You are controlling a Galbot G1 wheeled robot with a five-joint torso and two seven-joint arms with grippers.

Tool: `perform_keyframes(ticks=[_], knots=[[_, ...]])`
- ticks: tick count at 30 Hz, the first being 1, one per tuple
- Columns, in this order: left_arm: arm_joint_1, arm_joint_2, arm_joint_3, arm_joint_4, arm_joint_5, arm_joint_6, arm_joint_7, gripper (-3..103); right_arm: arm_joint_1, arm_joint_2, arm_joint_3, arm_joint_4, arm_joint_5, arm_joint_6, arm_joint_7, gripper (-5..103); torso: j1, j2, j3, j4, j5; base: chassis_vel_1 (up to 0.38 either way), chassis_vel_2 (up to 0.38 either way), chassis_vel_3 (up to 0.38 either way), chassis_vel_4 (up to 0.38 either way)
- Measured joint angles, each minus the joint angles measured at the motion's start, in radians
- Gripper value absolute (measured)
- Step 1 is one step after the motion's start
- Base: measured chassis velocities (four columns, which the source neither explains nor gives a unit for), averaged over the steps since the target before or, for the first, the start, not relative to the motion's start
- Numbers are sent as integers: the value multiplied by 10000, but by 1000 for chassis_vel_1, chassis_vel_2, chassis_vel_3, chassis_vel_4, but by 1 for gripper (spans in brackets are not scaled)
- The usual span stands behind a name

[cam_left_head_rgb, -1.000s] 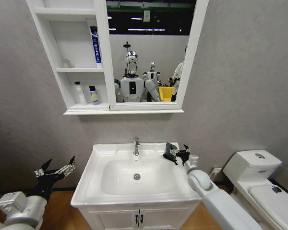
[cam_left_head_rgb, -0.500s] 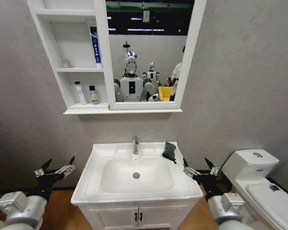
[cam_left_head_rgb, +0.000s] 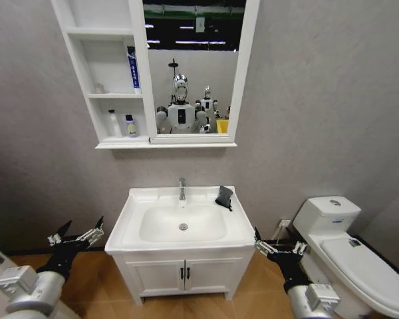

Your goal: Move facial cleanser and shampoo from washbasin to cabinet, then wipe washbasin with towel.

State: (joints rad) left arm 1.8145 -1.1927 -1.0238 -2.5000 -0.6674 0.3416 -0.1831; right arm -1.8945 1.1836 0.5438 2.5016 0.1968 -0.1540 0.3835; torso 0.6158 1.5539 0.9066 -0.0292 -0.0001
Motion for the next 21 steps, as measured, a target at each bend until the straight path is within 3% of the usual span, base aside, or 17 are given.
perform_keyframes(ticks=[2, 5, 8, 9, 10, 13, 15, 17, 18, 19, 21], knots=[[1, 0, 0, 1, -1, 1, -6, 100, -6, -50, -1, -20, 1, 2, -3, 100, -4, 2, -2, 4, -10, 294, -353, -277, 369], [1, 0, 1, 0, -1, 1, 2, 100, -3, -148, -9, -85, 17, 8, -3, 100, 2, -1, 2, 3, 11, 326, -399, -325, 395], [1, 0, 0, 1, -1, 1, -2, 100, -41, -226, -60, -95, 19, 31, -7, 100, -6, 3, -3, 2, -12, 312, -455, -318, 409], [1, -1, 1, -1, -1, 1, 2, 100, -72, -273, -104, -100, 18, 34, -8, 100, -4, 1, 0, 0, 16, 346, -423, -343, 376], [1, -1, 1, -1, -1, 1, 2, 100, -72, -273, -104, -100, 18, 34, -8, 100, -4, 1, 0, 0, 16, 346, -423, -343, 376], [1, 0, 0, 2, -1, 2, 0, 100, -86, -320, -171, -106, 5, 50, -25, 100, -5, 3, -2, 1, -17, 293, -408, -303, 398], [1, 0, 0, 0, -1, 2, -2, 100, -95, -367, -247, -124, -36, 82, -69, 100, -4, 1, 0, 3, 15, 323, -365, -340, 389], [1, 0, -1, -1, 0, 2, -2, 100, -108, -369, -284, -130, -58, 102, -99, 100, -3, 1, 0, 3, 13, 365, -392, -310, 369], [1, 0, 0, 2, -1, 2, -1, 100, -121, -370, -313, -138, -88, 131, -125, 100, -3, 1, -1, 4, -15, 294, -392, -294, 405], [1, 0, 0, 0, 0, 2, -2, 100, -132, -363, -348, -192, -122, 233, -203, 100, -2, 1, 0, 0, 8, 303, -398, -294, 351], [0, 0, 0, 0, 0, 1, 1, 100, -138, -365, -358, -248, -171, 379, -312, 100, -4, 1, 0, 3, 8, 334, -387, -324, 351]])
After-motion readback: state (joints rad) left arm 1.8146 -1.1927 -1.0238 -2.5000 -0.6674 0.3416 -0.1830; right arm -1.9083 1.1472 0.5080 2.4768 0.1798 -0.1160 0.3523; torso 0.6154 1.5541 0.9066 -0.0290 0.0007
